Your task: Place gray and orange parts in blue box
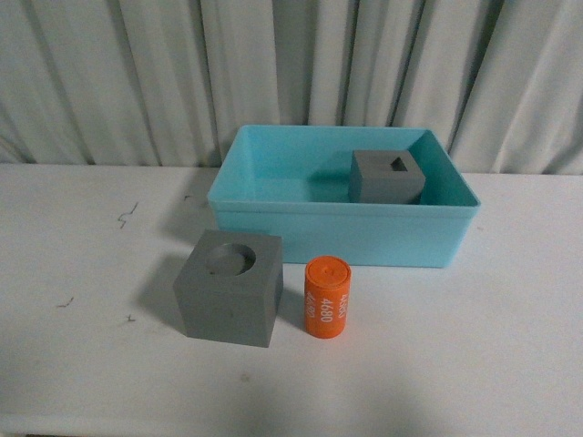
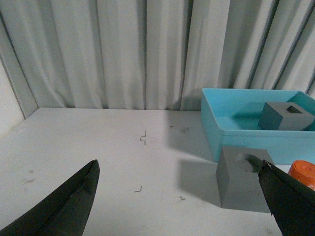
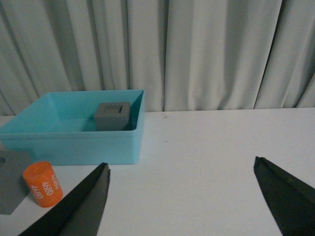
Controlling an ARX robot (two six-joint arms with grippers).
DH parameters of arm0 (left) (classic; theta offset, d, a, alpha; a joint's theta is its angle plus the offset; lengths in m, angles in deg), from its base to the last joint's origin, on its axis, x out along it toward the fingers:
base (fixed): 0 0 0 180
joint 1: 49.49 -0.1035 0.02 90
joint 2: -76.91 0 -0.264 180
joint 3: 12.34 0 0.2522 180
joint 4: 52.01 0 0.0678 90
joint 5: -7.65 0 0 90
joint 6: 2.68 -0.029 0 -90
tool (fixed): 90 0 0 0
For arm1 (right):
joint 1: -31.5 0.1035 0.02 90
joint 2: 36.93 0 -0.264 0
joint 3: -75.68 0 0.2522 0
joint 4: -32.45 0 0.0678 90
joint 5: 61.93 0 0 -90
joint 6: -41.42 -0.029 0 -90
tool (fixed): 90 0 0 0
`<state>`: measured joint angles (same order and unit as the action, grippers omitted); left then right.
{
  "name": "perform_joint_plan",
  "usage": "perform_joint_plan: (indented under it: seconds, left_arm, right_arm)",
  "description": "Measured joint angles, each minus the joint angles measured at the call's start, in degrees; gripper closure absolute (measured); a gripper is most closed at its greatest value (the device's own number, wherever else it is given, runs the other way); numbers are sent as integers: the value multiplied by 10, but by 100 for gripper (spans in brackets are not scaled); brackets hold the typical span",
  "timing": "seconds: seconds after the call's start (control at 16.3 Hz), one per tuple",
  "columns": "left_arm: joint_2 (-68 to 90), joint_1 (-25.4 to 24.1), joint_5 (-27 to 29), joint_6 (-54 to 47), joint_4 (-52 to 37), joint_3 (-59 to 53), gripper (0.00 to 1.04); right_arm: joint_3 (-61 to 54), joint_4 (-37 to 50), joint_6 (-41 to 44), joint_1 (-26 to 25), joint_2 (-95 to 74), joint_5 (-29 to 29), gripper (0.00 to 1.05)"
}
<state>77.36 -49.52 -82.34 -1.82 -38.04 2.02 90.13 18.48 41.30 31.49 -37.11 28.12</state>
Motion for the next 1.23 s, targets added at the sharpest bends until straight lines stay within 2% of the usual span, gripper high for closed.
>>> perform_joint_plan:
  seconds: [0.06,0.98,1.04,1.11,1.17,1.23]
  left_arm:
    - [0,0,0,0,0,0,7]
    - [0,0,0,0,0,0,7]
    - [12,5,16,21,56,16,7]
    - [119,17,59,98,188,84,7]
    - [230,8,62,184,241,141,7]
    - [297,-2,56,256,223,167,7]
  right_arm:
    - [0,0,0,0,0,0,5]
    - [0,0,0,0,0,0,6]
    - [0,0,0,0,0,0,6]
    - [0,0,0,0,0,1,6]
    - [0,0,0,0,0,-1,6]
    - [0,0,0,0,0,-1,6]
